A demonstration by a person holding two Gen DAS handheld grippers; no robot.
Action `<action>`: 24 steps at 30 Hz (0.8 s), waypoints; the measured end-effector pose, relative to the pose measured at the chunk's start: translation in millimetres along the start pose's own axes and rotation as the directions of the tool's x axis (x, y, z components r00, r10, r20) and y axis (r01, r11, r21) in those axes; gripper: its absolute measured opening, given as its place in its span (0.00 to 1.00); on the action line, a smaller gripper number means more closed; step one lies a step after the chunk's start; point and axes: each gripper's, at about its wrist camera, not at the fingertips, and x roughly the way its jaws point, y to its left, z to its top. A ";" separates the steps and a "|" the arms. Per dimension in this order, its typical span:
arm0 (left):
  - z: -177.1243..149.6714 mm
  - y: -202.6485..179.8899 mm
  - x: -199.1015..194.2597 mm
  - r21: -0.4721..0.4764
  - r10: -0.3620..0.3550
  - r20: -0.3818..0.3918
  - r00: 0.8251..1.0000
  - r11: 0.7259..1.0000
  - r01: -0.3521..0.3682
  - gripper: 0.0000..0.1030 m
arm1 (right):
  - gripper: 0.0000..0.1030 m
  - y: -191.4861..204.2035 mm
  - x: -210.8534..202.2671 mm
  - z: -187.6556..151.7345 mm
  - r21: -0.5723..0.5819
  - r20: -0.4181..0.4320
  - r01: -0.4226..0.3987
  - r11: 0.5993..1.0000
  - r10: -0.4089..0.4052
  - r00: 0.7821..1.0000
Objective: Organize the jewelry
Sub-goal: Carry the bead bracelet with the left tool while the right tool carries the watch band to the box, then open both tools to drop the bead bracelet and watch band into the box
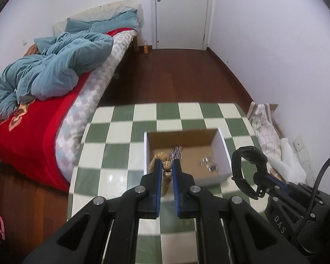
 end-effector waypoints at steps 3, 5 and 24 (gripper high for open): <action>16.7 2.8 13.4 -0.006 0.008 0.003 1.000 1.000 -0.008 0.06 | 0.03 2.5 12.6 21.7 -0.016 0.003 0.006 1.000 -0.006 1.000; 26.5 4.8 23.1 -0.012 0.009 0.000 1.000 1.000 -0.009 0.06 | 0.03 4.4 22.9 36.2 -0.024 0.001 0.007 1.000 -0.007 1.000; 37.2 11.6 78.6 -0.033 0.067 -0.078 0.995 0.997 -0.069 0.41 | 0.06 8.1 100.5 59.0 -0.083 -0.109 0.059 0.995 -0.068 0.992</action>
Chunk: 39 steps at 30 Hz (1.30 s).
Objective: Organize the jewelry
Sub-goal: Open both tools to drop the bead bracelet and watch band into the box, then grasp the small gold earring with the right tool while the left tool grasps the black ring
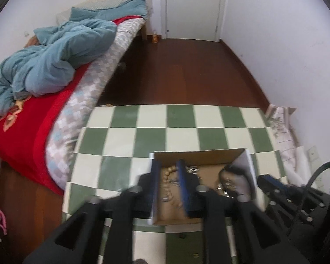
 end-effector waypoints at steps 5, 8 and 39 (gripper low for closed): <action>-5.5 7.2 -6.3 0.003 0.071 0.023 0.997 0.997 -0.071 0.99 | 0.92 -4.1 -3.7 -4.0 0.014 -0.001 0.017 1.000 -0.017 1.000; -8.2 12.3 -5.7 0.005 0.103 0.012 0.995 0.995 -0.103 0.99 | 0.92 -2.9 -5.5 -5.9 0.007 -0.010 0.044 0.999 -0.044 0.999; -110.2 56.3 -66.6 -0.018 0.223 0.040 0.974 0.975 -0.222 1.00 | 0.91 -3.6 -69.0 -101.1 0.056 0.023 0.016 0.998 -0.018 1.000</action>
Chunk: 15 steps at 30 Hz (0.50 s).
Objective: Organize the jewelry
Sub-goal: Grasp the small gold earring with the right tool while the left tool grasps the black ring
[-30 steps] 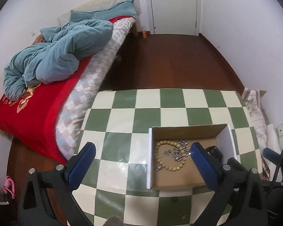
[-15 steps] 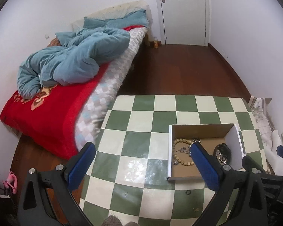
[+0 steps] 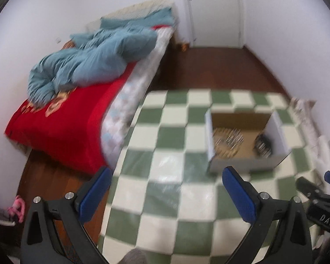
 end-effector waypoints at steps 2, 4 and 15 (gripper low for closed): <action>-17.9 0.4 23.1 0.026 0.029 -0.066 0.997 0.999 -0.027 1.00 | 0.69 3.6 19.7 -17.5 0.002 -0.061 -0.018 1.000 0.018 0.998; -34.3 2.4 45.9 0.053 0.074 -0.129 0.989 0.996 -0.068 1.00 | 0.66 12.2 41.9 -33.4 0.000 -0.112 -0.056 0.998 0.056 0.992; -67.3 37.2 99.6 0.037 0.178 -0.253 0.951 0.984 -0.175 1.00 | 0.47 74.1 107.3 -62.5 -0.092 -0.190 -0.111 0.990 0.092 0.977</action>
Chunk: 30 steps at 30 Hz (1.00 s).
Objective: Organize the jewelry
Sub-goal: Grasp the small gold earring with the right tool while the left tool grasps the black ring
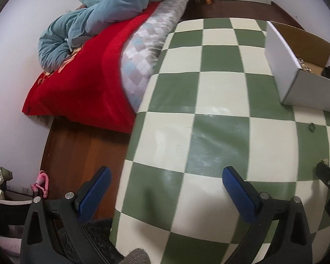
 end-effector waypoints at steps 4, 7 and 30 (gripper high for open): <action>2.7 5.2 2.1 -0.015 0.003 -0.004 1.000 1.000 -0.003 1.00 | 0.30 14.4 3.0 0.8 -0.057 0.029 0.056 0.997 -0.055 0.998; 3.5 3.7 1.6 -0.011 -0.001 -0.005 1.000 1.000 0.001 1.00 | 0.12 15.9 3.0 1.3 -0.077 0.049 0.074 0.994 -0.071 0.996; 46.4 -152.1 -24.4 0.158 -0.336 -0.071 0.939 0.926 0.343 0.68 | 0.11 -145.8 -45.0 -22.7 0.319 0.103 0.067 0.945 -0.105 0.989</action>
